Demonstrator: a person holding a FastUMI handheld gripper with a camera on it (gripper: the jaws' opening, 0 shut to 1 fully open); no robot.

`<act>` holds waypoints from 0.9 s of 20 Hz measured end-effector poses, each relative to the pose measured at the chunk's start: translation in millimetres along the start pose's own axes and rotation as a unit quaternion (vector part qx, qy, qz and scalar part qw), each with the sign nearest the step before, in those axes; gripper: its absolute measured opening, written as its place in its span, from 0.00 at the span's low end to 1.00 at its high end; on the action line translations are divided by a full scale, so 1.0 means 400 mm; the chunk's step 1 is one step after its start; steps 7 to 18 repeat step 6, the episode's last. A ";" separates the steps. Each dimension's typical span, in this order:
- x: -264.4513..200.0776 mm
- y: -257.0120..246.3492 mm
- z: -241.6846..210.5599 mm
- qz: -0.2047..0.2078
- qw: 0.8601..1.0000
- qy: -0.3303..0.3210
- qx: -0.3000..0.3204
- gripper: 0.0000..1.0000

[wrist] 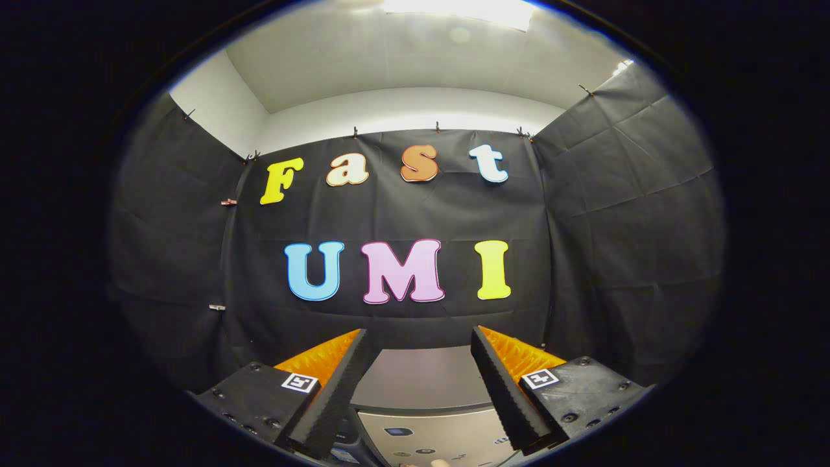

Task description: Put the clothes into the washing machine and then close the washing machine lid.

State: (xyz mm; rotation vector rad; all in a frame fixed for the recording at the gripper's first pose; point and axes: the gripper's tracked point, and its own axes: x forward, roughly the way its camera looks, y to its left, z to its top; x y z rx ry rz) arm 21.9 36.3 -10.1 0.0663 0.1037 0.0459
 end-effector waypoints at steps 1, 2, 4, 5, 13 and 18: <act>0.000 0.001 0.003 0.001 1.000 -0.002 -0.001 0.98; 0.001 0.001 0.006 0.002 1.000 -0.005 -0.002 0.98; 0.002 -0.002 0.006 0.002 1.000 -0.008 -0.005 0.98; 0.003 -0.001 0.007 0.002 1.000 -0.008 -0.006 0.98; 0.003 -0.001 0.009 0.002 1.000 -0.009 -0.005 0.98; 0.003 -0.001 0.009 0.002 1.000 -0.009 -0.005 0.98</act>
